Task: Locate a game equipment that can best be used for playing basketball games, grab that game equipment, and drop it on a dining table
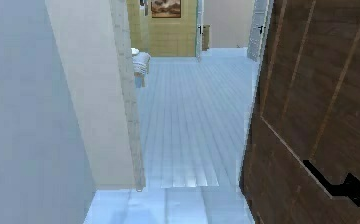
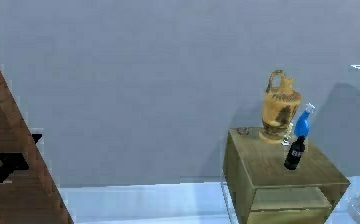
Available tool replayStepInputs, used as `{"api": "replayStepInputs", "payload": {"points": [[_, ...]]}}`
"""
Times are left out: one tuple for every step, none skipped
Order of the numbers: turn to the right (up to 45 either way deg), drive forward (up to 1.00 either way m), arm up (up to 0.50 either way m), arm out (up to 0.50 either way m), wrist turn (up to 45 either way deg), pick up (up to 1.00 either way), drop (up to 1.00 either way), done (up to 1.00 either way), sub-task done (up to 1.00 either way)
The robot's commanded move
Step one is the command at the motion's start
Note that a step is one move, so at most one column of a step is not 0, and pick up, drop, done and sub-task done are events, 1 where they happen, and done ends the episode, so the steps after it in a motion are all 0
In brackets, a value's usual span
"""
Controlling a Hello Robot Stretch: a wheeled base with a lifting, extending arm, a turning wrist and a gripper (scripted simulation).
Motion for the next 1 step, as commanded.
{"api": "replayStepInputs", "payload": {"points": [[-6.0, 0.00, 0.00, 0.00, 0.0, 0.00, 0.00, 0.00, 0.00]]}}
